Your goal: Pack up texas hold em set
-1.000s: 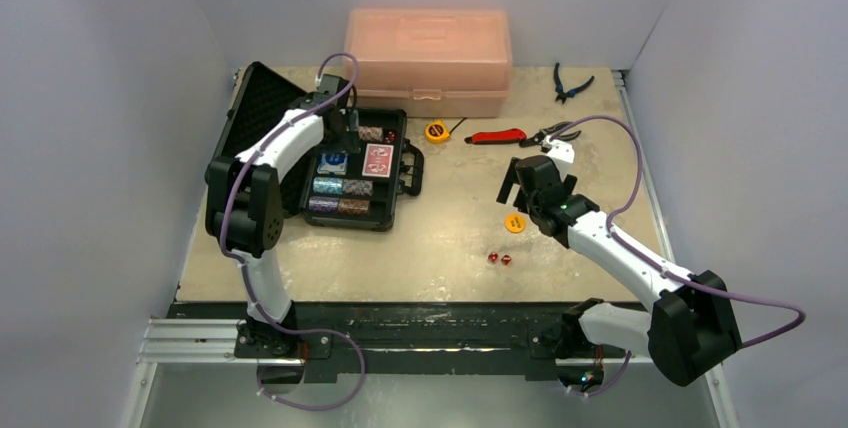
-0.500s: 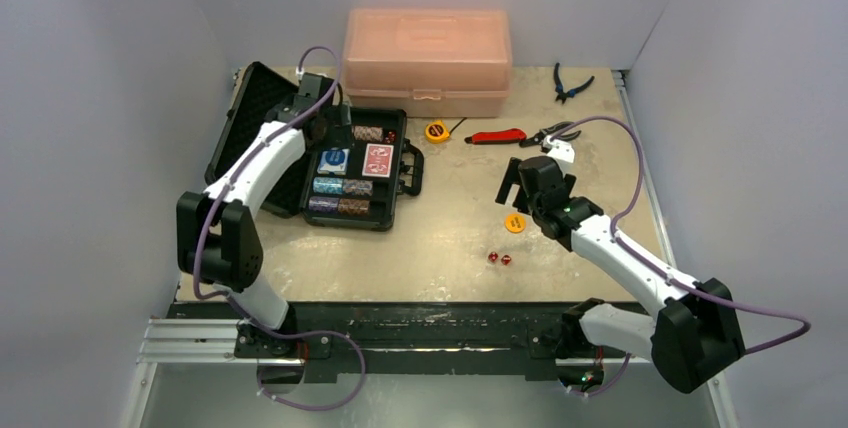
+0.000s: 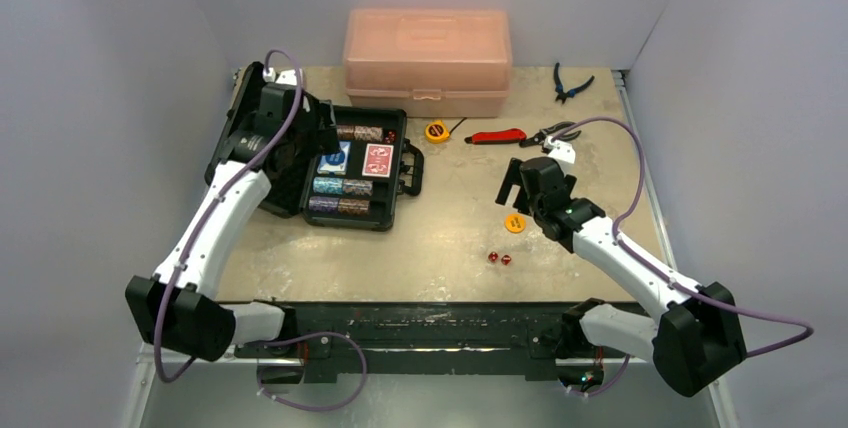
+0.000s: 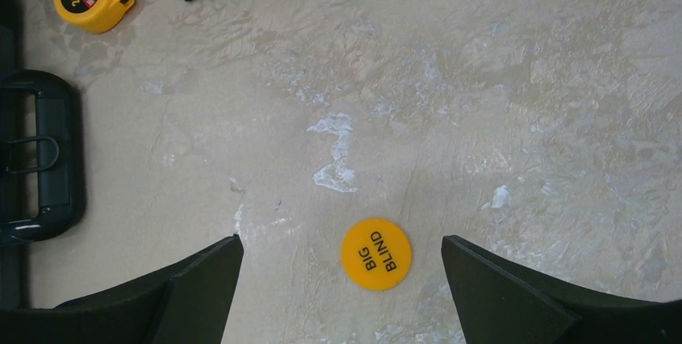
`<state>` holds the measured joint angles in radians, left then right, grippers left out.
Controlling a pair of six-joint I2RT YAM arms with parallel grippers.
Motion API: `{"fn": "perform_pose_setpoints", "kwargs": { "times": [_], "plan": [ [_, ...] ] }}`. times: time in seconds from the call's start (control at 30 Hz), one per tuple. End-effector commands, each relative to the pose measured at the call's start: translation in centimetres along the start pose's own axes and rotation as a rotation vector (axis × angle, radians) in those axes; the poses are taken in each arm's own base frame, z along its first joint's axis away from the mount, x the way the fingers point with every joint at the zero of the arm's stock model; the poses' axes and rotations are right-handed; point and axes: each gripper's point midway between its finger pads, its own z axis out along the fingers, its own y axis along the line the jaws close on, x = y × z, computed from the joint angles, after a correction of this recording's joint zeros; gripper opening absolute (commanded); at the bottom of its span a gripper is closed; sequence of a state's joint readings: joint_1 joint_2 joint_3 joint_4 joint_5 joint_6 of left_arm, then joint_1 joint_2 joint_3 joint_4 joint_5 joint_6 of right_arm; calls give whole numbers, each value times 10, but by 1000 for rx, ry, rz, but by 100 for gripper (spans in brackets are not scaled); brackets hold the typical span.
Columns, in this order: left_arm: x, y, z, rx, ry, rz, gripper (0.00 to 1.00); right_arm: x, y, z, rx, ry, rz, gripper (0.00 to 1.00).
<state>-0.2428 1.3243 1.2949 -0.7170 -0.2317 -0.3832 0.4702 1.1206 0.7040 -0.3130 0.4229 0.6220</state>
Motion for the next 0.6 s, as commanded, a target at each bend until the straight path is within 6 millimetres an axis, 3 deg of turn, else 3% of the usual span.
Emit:
{"fn": "perform_pose_setpoints", "kwargs": {
  "times": [0.0,0.27,0.57],
  "plan": [
    [0,-3,-28,74,-21,6,100,-7,4,-7,-20,-14,28,99],
    [6,-5,-53,154,-28,95,100,-2,0,-8,1,8,46,99],
    [24,-11,-46,217,-17,147,100,6,-2,-14,-2,48,56,99]
  ]
}}
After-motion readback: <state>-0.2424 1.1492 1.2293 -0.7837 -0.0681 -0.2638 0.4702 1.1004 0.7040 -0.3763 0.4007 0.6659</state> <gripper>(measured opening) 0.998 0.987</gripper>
